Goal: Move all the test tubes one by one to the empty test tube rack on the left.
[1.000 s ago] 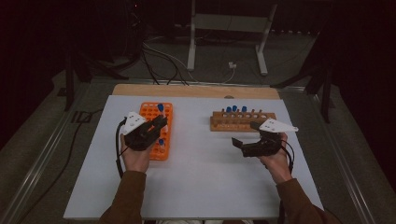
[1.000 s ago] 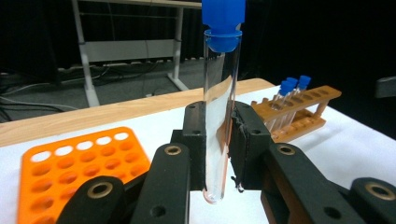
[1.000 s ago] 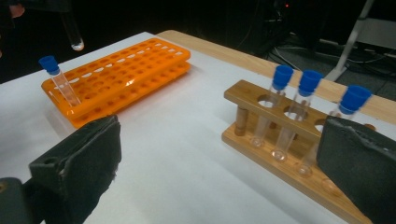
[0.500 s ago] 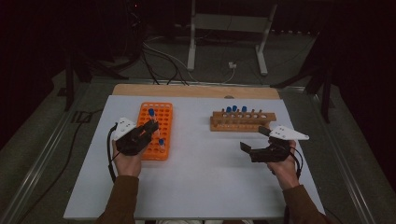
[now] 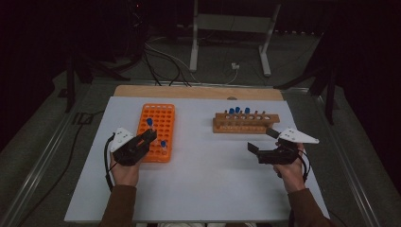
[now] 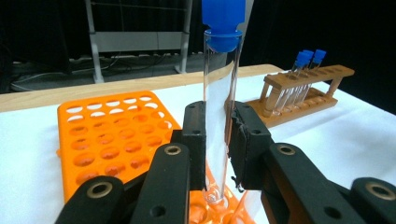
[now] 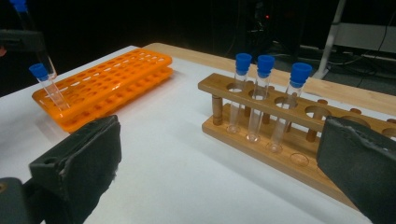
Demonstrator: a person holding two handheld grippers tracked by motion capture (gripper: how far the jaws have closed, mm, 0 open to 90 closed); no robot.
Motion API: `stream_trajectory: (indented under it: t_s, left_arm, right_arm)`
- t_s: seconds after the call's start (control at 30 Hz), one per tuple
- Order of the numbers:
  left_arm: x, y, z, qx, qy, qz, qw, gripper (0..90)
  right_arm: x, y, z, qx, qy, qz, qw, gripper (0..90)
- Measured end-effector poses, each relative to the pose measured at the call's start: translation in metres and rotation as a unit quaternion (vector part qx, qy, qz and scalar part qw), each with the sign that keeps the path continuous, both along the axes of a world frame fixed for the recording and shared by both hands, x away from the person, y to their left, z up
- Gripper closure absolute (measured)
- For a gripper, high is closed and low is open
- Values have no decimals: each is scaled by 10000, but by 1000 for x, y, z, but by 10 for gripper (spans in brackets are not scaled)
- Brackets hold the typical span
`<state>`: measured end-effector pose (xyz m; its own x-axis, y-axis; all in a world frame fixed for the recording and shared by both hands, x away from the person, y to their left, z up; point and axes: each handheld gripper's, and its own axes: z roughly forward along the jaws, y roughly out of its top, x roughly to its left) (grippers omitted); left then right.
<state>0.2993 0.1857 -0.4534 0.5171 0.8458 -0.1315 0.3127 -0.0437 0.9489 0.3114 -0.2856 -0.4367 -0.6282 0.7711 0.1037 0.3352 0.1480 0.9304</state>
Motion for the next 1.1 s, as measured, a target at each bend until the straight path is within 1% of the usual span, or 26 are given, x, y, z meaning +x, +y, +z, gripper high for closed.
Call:
stream_trajectory:
  t_s: [0.17, 0.23, 0.3, 0.4, 0.47, 0.63, 0.77, 0.83, 0.9, 1.0, 1.03, 1.1]
  left_arm:
    - [-5, 3, -5, 1, 73, -53, 10000, 786]
    - [-6, 3, -8, 46, 97, -70, 9999, 786]
    - [-7, 4, -11, 21, 141, -88, 9999, 786]
    - [-8, 3, -16, 45, 201, -116, 9997, 785]
    - [-7, 1, -20, 111, 241, -140, 9996, 785]
    - [-6, 1, -27, 174, 301, -133, 9993, 785]
    - [-6, 1, -29, 258, 324, -146, 9990, 785]
    - [-7, 0, -31, 345, 391, -158, 9985, 785]
    - [-7, -3, -34, 520, 470, -179, 9974, 785]
    - [-5, -8, -37, 772, 594, -200, 9950, 785]
    - [-5, -10, -38, 878, 649, -204, 9938, 785]
    - [-5, -12, -40, 1023, 696, -197, 9921, 787]
  right_arm:
    - [-1, -1, -1, 15, 18, -20, 10000, 4]
    - [-1, -2, -2, 27, 30, -28, 10000, 4]
    - [-1, -3, -3, 39, 53, -42, 10000, 3]
    - [-2, -3, -3, 30, 59, -51, 10000, 4]
    - [-2, -3, -4, 23, 54, -42, 10000, 4]
    - [-2, -3, -5, 19, 66, -43, 10000, 4]
    - [-2, -4, -5, 14, 70, -24, 10000, 4]
    - [-2, -4, -6, 11, 74, -24, 10000, 4]
    - [-2, -5, -6, 20, 76, -27, 10000, 4]
    - [-2, -5, -6, 15, 76, -24, 10000, 4]
    - [-2, -5, -6, 19, 78, -22, 10000, 4]
    - [-2, -4, -6, 12, 84, -17, 10000, 4]
